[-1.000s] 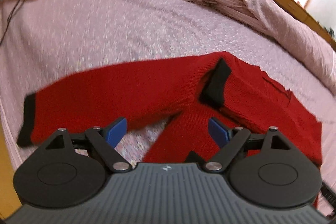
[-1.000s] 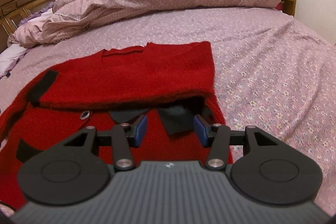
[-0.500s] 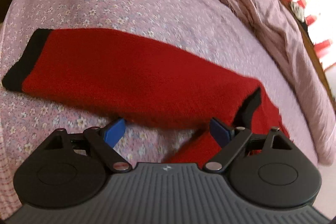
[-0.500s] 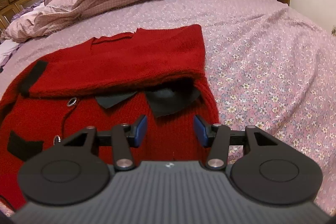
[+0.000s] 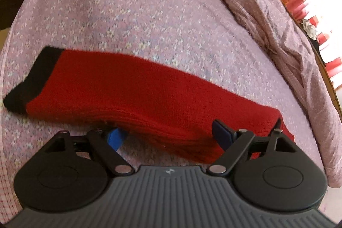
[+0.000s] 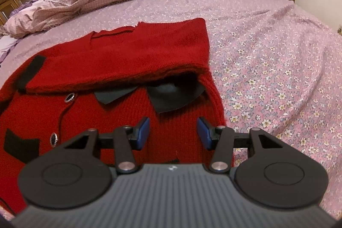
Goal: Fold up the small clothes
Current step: 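Move the left tool to the other black-cuffed sleeve, then close the left tool on the sleeve cuff and lift it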
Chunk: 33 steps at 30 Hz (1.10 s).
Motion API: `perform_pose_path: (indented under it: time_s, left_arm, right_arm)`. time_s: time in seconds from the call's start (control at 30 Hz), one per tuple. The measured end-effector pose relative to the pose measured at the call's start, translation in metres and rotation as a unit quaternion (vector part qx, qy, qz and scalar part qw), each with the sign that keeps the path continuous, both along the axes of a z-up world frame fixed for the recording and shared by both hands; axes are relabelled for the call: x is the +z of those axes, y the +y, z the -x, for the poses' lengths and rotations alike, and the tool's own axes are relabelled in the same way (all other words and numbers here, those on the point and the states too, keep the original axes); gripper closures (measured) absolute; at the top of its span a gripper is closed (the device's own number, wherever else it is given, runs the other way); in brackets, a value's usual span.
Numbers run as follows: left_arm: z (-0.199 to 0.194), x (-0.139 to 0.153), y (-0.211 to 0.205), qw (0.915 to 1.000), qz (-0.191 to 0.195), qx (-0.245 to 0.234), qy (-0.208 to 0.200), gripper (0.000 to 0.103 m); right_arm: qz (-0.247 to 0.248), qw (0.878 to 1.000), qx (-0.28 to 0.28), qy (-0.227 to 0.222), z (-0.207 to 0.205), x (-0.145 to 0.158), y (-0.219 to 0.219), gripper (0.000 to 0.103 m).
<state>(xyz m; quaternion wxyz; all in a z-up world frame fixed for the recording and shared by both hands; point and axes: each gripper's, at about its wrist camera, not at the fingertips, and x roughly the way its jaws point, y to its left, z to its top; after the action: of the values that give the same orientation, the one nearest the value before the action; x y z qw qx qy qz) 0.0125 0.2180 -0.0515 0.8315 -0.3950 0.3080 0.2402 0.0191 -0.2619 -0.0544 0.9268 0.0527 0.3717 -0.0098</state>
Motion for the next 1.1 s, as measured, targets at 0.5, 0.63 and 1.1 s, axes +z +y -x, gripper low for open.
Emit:
perform_pose_path:
  time_s: [0.5,0.63,1.1]
  left_arm:
    - [-0.013,0.022,0.024,0.9953,-0.071,-0.028,-0.06,0.078]
    - [-0.02,0.049,0.037,0.9897,-0.095,-0.05,-0.095,0.088]
    - [-0.079,0.178,-0.029,0.9276,-0.165,-0.207,-0.263,0.089]
  right_arm:
    - [-0.009,1.0,-0.009,0.01,0.0,-0.004,-0.001,0.051]
    - [-0.005,1.0,-0.01,0.011,0.001,-0.003,0.001,0.051]
    - [-0.007,1.0,-0.011,-0.005,0.007,0.008,0.009,0.051]
